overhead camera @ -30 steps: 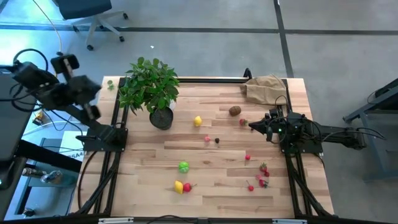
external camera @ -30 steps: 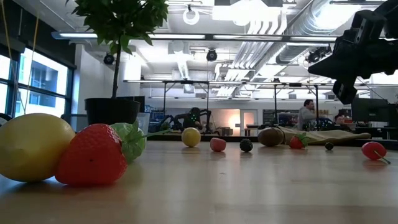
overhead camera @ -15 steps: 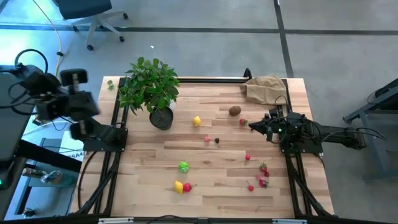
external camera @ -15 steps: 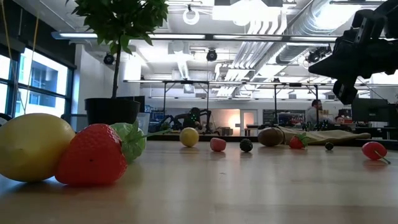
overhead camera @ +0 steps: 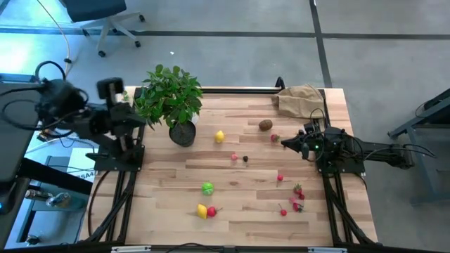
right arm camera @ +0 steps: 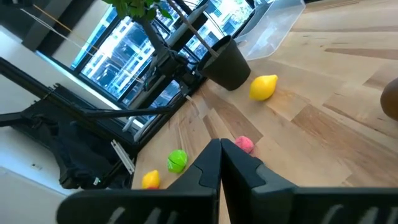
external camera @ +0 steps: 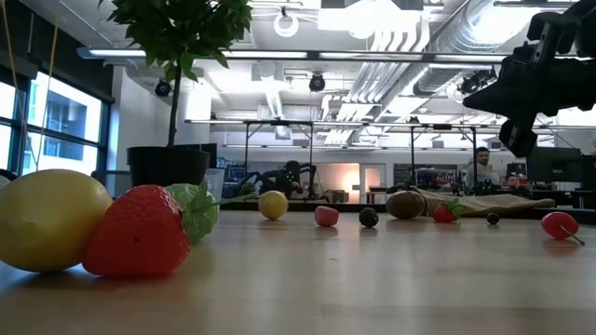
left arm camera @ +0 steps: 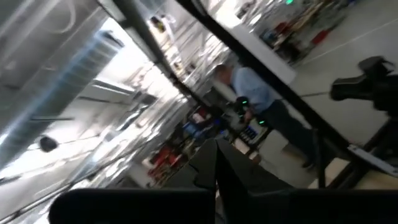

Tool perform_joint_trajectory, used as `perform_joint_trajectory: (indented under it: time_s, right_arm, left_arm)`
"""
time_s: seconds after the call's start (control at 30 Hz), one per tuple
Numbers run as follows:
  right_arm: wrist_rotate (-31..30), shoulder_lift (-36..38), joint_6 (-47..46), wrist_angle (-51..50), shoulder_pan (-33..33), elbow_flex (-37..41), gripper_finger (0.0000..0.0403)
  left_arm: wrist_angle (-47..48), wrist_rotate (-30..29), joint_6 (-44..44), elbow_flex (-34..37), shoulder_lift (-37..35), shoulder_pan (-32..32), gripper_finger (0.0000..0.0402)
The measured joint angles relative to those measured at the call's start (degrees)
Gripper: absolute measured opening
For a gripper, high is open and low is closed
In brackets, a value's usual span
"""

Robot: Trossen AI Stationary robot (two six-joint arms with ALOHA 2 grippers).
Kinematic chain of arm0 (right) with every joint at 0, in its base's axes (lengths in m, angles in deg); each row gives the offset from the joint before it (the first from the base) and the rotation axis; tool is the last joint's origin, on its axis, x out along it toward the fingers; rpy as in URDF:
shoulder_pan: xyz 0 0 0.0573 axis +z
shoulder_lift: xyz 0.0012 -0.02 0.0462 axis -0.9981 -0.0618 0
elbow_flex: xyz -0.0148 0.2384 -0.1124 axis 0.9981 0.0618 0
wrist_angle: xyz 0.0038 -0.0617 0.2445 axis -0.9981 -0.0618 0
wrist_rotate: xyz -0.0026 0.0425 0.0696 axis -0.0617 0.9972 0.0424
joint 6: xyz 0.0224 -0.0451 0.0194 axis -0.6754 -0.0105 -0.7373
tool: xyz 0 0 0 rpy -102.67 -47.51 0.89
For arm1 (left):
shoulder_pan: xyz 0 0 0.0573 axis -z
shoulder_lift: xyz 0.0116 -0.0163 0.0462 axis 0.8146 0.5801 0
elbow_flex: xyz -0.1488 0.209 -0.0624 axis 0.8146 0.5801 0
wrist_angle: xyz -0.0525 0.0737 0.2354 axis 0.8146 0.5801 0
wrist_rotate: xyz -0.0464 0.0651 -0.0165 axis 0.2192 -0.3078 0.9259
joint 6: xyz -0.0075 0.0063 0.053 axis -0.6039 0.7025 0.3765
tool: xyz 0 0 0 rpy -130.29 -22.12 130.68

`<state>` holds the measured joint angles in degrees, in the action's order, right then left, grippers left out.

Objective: Pick and placing Produce into tupperware
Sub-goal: Move the transparent bin to the top center of the table

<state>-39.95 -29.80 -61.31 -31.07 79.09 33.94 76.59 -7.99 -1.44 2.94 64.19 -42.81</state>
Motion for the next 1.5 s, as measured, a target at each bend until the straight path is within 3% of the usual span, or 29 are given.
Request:
perform_joint_trajectory:
  time_s: [0.13, 0.27, 0.47, 0.57, 0.7, 0.8, 1.03, 1.17, 1.33, 1.5]
  right_arm:
    - [1.00, 0.00, 0.00, 0.11, 0.00, 0.00, 0.0000]
    - [1.21, 0.00, -0.59, 0.14, 0.02, 0.00, 0.0000]
    - [1.68, 0.00, -1.11, 0.17, 0.02, 0.00, 0.0000]
    - [1.67, 0.00, -1.11, 0.17, 0.02, -0.02, 0.0000]
    - [1.56, 0.00, -1.08, 0.17, 0.02, -0.02, 0.0000]
    - [1.24, 0.00, -1.07, 0.17, 0.02, -0.02, 0.0000]
    - [0.99, 0.02, -3.00, 0.14, 0.01, -0.02, 0.0000]
    - [0.70, 0.01, -3.04, 0.12, 0.00, -0.02, 0.0000]
    - [0.26, 0.00, -4.04, 0.05, 0.00, -0.02, 0.0000]
    - [-0.56, 0.00, -4.07, -0.04, 0.00, -0.02, 0.0000]
  left_arm:
    - [0.18, 15.98, -7.26, 0.00, 2.63, -13.41, 0.0000]
    - [0.20, 21.28, -14.12, 0.02, 4.73, -27.45, 0.0000]
    - [-3.83, 21.49, -16.73, -0.03, 4.71, -45.83, 0.0000]
    - [-3.64, 17.00, -19.21, -1.88, 4.81, -55.66, 0.0000]
    - [4.82, 8.93, -21.00, -5.56, 6.79, -69.77, 0.0000]
    - [11.69, 10.90, -20.87, -7.74, 10.44, -78.78, 0.0000]
    - [16.38, 14.08, -26.36, -10.12, 19.23, -85.71, 0.0000]
    - [17.55, 8.49, -24.94, -9.93, 22.10, -89.02, 0.0000]
    - [21.78, -3.85, -21.32, -9.60, 24.38, -88.33, 0.0000]
    - [22.18, -7.18, -21.06, -9.97, 23.61, -87.63, 0.0000]
